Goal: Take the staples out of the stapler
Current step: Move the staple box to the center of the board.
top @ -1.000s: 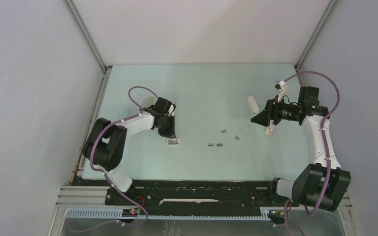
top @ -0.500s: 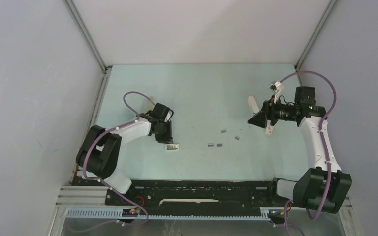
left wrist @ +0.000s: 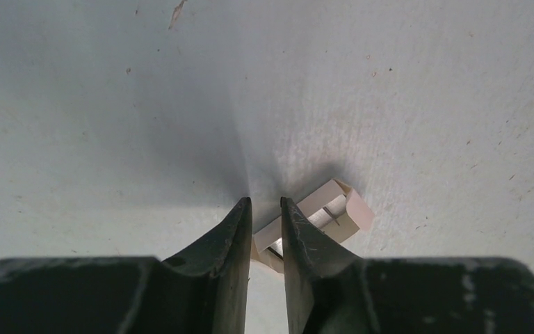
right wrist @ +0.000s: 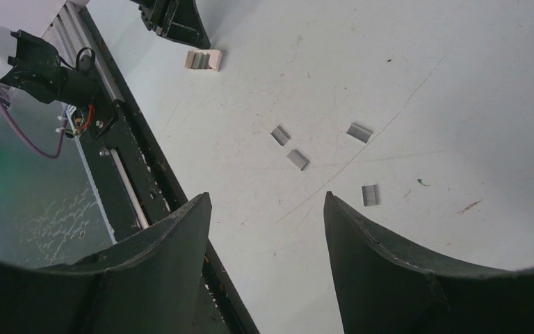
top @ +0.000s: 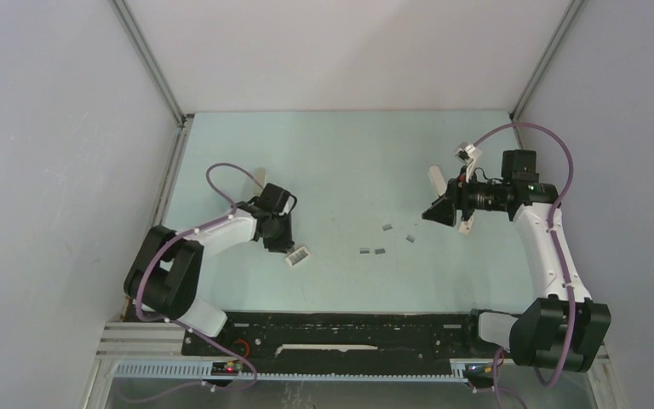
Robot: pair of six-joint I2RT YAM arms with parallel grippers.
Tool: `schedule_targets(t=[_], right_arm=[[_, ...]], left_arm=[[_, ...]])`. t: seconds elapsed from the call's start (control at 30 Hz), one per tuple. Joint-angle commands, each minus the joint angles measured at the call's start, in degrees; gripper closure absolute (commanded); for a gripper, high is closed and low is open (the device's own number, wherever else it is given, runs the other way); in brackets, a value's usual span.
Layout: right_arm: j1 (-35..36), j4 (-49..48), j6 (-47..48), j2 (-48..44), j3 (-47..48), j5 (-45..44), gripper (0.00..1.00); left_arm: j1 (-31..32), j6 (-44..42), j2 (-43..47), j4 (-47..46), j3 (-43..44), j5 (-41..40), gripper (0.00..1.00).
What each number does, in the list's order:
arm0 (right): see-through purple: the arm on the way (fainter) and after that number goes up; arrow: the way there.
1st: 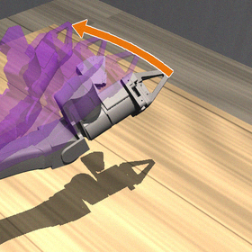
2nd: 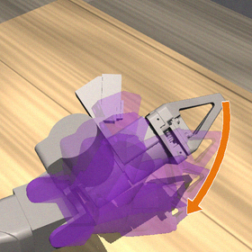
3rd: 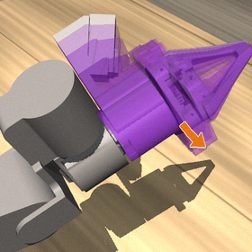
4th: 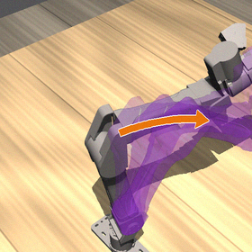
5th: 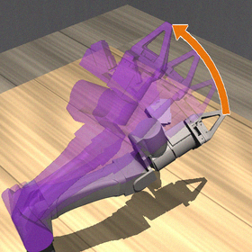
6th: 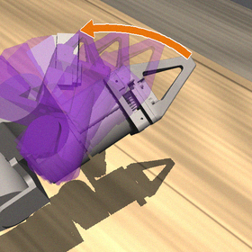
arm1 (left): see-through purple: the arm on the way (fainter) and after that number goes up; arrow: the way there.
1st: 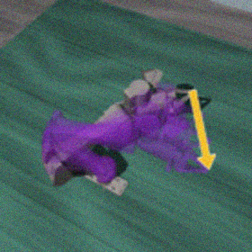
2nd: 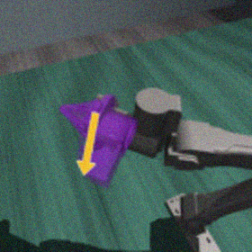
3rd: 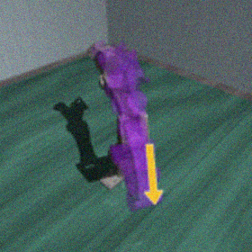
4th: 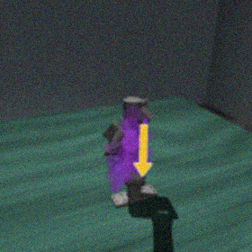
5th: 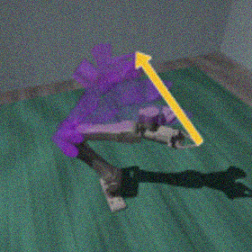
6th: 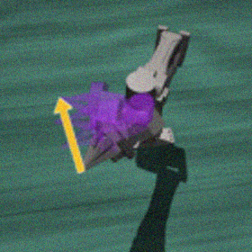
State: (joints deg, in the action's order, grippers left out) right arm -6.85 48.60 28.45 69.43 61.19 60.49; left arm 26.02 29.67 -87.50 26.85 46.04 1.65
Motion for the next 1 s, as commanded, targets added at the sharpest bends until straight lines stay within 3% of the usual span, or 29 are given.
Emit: schedule_targets(t=[0.0,0.33,0.5,0.67,0.77,0.93,0.97], right_arm=[[1.4,0.9,2.2,-1.8,0.1,0.2,0.30],[12.4,2.3,8.8,-1.3,0.1,-6.5,0.30],[19.0,7.3,24.3,3.2,0.0,-8.1,0.30],[20.8,16.6,52.8,9.7,0.1,-4.7,0.29],[22.3,13.3,56.1,12.8,0.1,-6.0,0.29],[27.6,4.7,50.5,16.7,0.1,-12.7,0.32],[28.5,3.2,49.4,17.6,0.1,-13.8,0.32]], left_arm=[[0.2,1.7,2.7,-0.3,-2.7,-0.8,0.72],[0.1,2.9,8.4,0.8,-1.9,-6.6,0.71],[0.1,2.4,15.8,1.0,-1.2,-12.6,0.70],[0.1,-0.2,25.6,0.4,-1.5,-16.0,0.69],[0.1,-1.0,32.9,-2.3,-4.1,-17.7,0.55],[0.1,0.5,49.0,-11.0,-12.7,-20.7,0.05],[0.0,1.3,51.4,-12.5,-15.1,-21.1,0.01]])
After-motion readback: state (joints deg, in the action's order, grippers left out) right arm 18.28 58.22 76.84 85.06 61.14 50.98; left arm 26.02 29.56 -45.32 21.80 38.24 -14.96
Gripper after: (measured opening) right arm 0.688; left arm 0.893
